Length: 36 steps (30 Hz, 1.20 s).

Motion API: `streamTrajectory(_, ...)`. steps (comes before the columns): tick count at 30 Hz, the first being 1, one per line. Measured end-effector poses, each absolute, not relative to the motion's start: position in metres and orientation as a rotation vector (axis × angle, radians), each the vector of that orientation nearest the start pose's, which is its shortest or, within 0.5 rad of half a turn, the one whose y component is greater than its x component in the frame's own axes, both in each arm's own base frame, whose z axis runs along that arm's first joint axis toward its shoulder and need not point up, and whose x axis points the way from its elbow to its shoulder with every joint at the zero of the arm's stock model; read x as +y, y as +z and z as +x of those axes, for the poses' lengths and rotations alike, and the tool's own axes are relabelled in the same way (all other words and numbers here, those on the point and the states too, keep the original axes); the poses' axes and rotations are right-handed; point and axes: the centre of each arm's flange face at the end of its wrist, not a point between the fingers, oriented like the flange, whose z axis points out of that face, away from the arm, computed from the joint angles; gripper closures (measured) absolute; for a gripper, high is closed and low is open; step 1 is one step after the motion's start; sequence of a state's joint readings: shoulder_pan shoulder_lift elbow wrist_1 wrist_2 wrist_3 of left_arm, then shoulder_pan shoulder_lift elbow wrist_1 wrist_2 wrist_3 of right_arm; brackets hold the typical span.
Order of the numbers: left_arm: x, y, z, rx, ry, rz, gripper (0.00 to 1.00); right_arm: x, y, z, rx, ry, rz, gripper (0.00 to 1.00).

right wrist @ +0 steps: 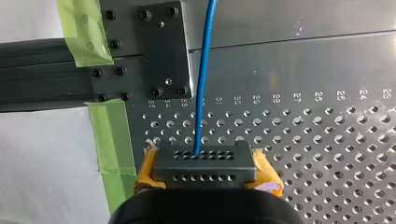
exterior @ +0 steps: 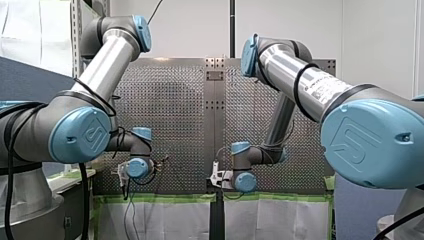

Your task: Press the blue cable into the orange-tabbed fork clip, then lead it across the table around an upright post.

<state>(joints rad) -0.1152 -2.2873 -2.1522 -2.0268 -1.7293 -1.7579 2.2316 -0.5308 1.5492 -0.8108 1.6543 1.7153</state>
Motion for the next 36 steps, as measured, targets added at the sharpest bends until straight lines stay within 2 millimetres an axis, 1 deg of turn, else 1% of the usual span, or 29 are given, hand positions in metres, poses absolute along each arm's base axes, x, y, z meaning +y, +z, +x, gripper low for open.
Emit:
streamTrajectory(15, -0.161, -0.003, 0.479, 1.751, -0.085, -0.194, 1.00, -0.446, -0.071, 0.498, -1.122, 1.524, 1.783, 1.00)
streamTrajectory(27, -0.155, 0.000, 0.491, 1.744, -0.141, -0.215, 1.00, -0.450, -0.071, 0.494, -1.128, 1.520, 1.776, 1.00)
streamTrajectory(34, -0.153, 0.000, 0.494, 1.745, -0.170, -0.232, 1.00, -0.451, -0.071, 0.493, -1.129, 1.519, 1.775, 1.00)
streamTrajectory(36, -0.152, -0.004, 0.492, 1.755, -0.169, -0.235, 1.00, -0.451, -0.071, 0.493, -1.130, 1.518, 1.775, 1.00)
